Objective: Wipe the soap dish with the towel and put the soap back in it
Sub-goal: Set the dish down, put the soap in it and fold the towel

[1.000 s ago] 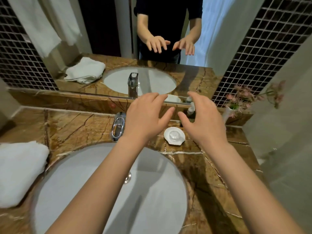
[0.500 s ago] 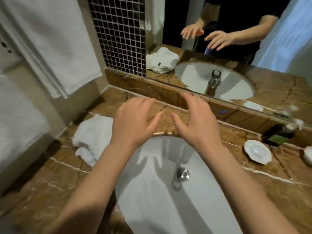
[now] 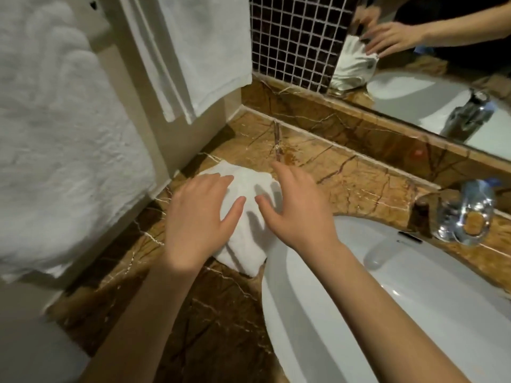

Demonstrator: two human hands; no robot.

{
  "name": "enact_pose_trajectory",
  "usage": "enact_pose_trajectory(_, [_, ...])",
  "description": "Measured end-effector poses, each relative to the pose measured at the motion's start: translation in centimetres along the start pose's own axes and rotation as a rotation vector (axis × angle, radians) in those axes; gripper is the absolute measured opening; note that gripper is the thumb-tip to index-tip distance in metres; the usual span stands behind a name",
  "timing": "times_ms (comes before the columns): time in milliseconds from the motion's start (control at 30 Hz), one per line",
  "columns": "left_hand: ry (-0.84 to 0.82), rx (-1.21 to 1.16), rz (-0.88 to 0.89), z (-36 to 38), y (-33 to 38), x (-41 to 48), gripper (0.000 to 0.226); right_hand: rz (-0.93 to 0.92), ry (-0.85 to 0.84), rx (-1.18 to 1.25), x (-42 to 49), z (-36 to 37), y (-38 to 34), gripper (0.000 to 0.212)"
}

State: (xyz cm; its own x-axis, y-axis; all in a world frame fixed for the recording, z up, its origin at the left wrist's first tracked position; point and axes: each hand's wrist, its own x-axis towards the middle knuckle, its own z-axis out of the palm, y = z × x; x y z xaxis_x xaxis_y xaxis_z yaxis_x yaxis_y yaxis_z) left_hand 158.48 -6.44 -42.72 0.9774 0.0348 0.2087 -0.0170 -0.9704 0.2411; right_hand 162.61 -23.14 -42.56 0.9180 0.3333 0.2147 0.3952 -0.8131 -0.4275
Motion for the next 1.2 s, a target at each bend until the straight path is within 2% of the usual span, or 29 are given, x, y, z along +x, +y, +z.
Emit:
enact_pose_trajectory(167, [-0.165,-0.182,-0.299,2.5,-2.0,0.2,0.059,0.095,-0.078,-0.038,-0.1,2.7,0.6,0.057])
enact_pose_trajectory(233, [-0.202,-0.238,-0.317,3.4,-2.6,0.0,0.058,0.105,-0.169,-0.081,0.1,3.9,1.2,0.052])
enact_pose_trajectory(333, [-0.114,-0.334,-0.295,3.7,-3.5,-0.6,0.052,0.113,-0.226,-0.081,0.8,4.8,1.8,0.048])
enact_pose_trajectory(433, [-0.073,-0.411,-0.339,3.8,-3.9,-1.3,0.055,0.139,-0.201,0.039,1.7,4.8,2.3,0.049])
enact_pose_trajectory(500, [-0.092,-0.400,-0.354,3.8,-4.0,-1.4,0.059,0.063,-0.170,0.100,2.4,4.6,2.3,0.044])
enact_pose_trajectory(600, [-0.033,-0.400,-0.330,3.5,-4.2,-1.3,0.063,-0.067,-0.012,0.170,3.7,4.0,1.6,0.042])
enact_pose_trajectory(667, [-0.031,-0.382,-0.313,3.3,-4.3,-1.5,0.063,-0.073,0.054,0.165,4.3,4.1,1.5,0.042])
enact_pose_trajectory(800, [-0.249,-0.250,-0.329,4.0,-4.0,-1.7,0.058,0.034,-0.132,0.024,3.8,5.6,2.5,0.036])
enact_pose_trajectory(900, [-0.172,-0.250,-0.326,3.4,-4.1,-0.8,0.052,0.160,-0.020,0.037,3.1,5.4,2.9,0.038])
enact_pose_trajectory(967, [-0.075,-0.261,-0.332,3.2,-4.2,0.0,0.049,0.174,0.048,0.019,2.5,5.0,2.8,0.043])
enact_pose_trajectory(1033, [-0.058,-0.241,-0.352,3.5,-4.2,0.8,0.052,0.157,0.079,-0.056,1.5,4.9,2.1,0.046])
enact_pose_trajectory(1100, [-0.124,-0.218,-0.386,3.9,-4.1,1.5,0.057,0.225,0.040,-0.087,0.4,5.1,1.3,0.056])
enact_pose_trajectory(1200, [-0.115,-0.204,-0.389,4.3,-3.3,2.3,0.039,0.387,-0.087,0.114,-0.2,5.8,1.0,0.066])
